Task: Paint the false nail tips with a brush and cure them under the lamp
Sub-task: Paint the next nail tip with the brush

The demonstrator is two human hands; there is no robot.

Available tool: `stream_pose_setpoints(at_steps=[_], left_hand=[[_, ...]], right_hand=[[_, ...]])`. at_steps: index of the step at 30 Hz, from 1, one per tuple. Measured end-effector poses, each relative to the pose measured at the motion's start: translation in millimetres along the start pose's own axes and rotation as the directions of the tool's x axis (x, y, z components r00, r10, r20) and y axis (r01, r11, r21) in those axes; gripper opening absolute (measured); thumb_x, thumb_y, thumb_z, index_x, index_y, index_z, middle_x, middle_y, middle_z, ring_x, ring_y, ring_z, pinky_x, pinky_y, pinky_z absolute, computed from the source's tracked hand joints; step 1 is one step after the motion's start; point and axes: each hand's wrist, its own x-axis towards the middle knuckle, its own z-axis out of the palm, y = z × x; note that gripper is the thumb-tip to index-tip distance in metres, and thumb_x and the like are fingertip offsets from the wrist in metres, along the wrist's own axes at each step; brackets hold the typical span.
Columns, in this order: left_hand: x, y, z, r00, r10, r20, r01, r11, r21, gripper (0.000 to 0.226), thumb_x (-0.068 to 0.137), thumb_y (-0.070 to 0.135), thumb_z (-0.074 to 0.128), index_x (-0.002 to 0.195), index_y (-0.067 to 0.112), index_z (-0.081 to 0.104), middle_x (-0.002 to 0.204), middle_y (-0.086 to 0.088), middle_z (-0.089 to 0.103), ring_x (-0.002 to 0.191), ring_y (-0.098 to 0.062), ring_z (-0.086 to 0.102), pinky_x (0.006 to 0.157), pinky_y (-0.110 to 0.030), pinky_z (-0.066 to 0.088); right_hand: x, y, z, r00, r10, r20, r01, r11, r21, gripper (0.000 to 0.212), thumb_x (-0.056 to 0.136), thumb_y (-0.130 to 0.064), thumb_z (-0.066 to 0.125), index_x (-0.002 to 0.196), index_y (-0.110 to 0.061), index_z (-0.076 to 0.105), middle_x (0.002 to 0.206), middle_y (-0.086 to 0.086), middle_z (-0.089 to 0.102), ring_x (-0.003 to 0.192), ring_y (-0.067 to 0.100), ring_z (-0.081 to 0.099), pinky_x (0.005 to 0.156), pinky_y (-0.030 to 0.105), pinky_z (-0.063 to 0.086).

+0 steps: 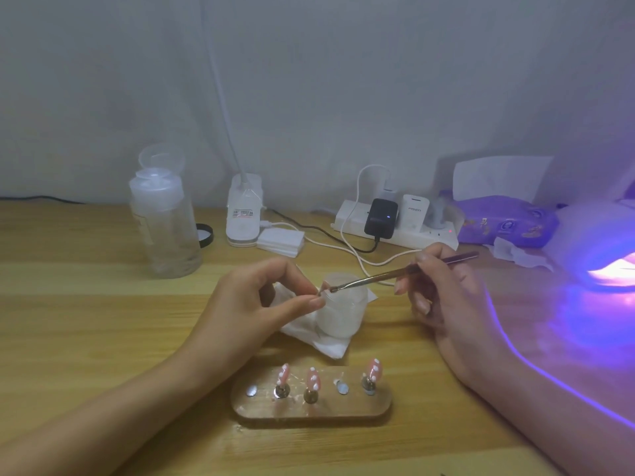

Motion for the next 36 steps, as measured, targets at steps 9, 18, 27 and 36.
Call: stream_pose_setpoints(at_steps=[9,18,27,36], left_hand=[[-0.6,-0.4,-0.8,1.0,0.013,-0.013,-0.013,1.0,-0.003,0.015,0.074,0.046,0.076,0.075,0.031,0.072,0.073,0.015,0.069,0.053,-0.004,0.035,0.05,-0.018,0.033],[0.2,-2.1,0.1,1.0,0.023,-0.01,-0.023,1.0,0.003,0.015,0.074,0.049,0.074,0.076,0.034,0.071,0.073,0.016,0.068,0.053,-0.002,0.037,0.05,-0.013,0.033],[0.0,-1.5,0.0,1.0,0.025,-0.011,-0.024,1.0,0.009,0.019,0.072,0.053,0.071,0.077,0.035,0.071,0.076,0.016,0.069,0.053,-0.003,0.039,0.05,-0.013,0.034],[-0.4,-3.9,1.2,0.997,0.069,-0.022,-0.068,0.996,0.06,0.018,0.079,0.056,0.071,0.08,0.037,0.071,0.067,0.015,0.062,0.053,-0.005,0.039,0.05,-0.017,0.034]], right_hand=[[0.0,-0.8,-1.0,1.0,-0.025,0.018,0.025,0.999,0.028,0.03,0.1,-0.014,0.045,0.071,-0.02,0.049,0.06,0.008,0.061,0.043,0.009,0.038,0.037,0.016,0.024],[2.1,0.1,-2.3,1.0,-0.026,0.013,0.025,0.998,0.056,0.032,0.098,-0.016,0.049,0.067,-0.024,0.051,0.062,0.009,0.062,0.042,0.007,0.039,0.036,0.015,0.025],[0.8,-1.5,-1.3,0.999,-0.044,0.024,0.043,0.998,0.054,0.031,0.098,-0.018,0.049,0.068,-0.025,0.05,0.062,0.008,0.063,0.043,0.007,0.04,0.037,0.015,0.026],[1.5,-1.8,-0.6,0.999,-0.024,0.029,0.023,0.999,0.045,0.038,0.1,-0.015,0.045,0.065,-0.026,0.052,0.062,0.008,0.062,0.044,0.008,0.04,0.038,0.016,0.026]])
